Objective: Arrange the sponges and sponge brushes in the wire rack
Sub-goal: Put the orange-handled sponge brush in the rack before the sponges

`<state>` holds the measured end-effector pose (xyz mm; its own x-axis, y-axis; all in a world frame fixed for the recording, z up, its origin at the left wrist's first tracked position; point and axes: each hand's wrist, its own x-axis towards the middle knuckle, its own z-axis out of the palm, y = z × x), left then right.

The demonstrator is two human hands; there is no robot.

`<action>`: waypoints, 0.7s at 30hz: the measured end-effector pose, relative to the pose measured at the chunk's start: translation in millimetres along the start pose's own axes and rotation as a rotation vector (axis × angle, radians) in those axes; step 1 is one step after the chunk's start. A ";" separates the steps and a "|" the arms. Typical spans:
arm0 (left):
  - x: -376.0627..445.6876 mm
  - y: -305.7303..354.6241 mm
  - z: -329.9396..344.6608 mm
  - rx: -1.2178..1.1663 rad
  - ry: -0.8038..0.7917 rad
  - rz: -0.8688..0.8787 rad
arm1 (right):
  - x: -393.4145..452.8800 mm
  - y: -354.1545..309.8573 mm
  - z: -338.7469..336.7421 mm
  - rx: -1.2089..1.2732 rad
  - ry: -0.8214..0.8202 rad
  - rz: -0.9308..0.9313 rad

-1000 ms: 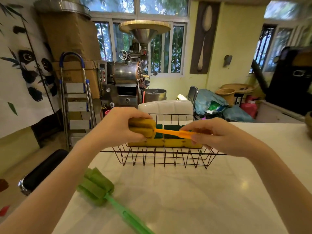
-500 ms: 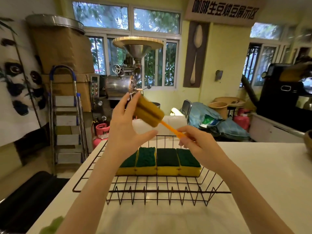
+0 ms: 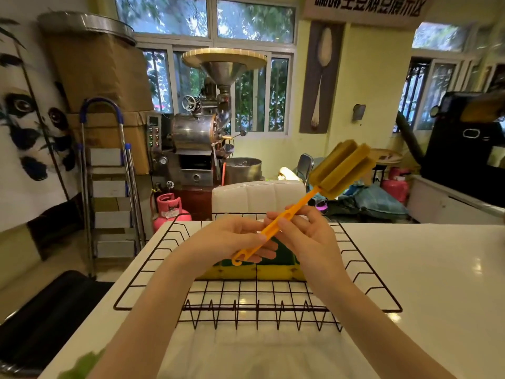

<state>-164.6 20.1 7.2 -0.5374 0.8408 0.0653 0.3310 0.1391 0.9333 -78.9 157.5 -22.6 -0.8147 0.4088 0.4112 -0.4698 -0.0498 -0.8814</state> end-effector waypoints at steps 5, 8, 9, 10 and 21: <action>-5.0 3.5 -6.3 0.273 0.044 0.035 | 4.2 -19.6 -11.7 -0.596 -0.153 -0.010; -12.7 4.0 -23.5 0.475 0.028 0.053 | 6.0 -48.0 -29.1 -0.644 -0.297 -0.099; -15.1 3.4 -29.3 0.513 0.005 0.042 | 6.0 -56.2 -34.8 -0.645 -0.294 -0.155; -17.3 2.8 -34.1 0.526 -0.027 0.027 | 6.9 -61.4 -40.8 -0.708 -0.290 -0.211; -15.2 -26.0 -48.5 0.612 -0.098 -0.083 | 24.0 -26.5 -65.8 -1.181 -0.579 0.141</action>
<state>-202.6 -21.6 -0.9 -0.5167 0.8542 -0.0584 0.6908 0.4562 0.5610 -63.7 228.6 -4.7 -0.9968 0.0055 0.0797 -0.0331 0.8798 -0.4742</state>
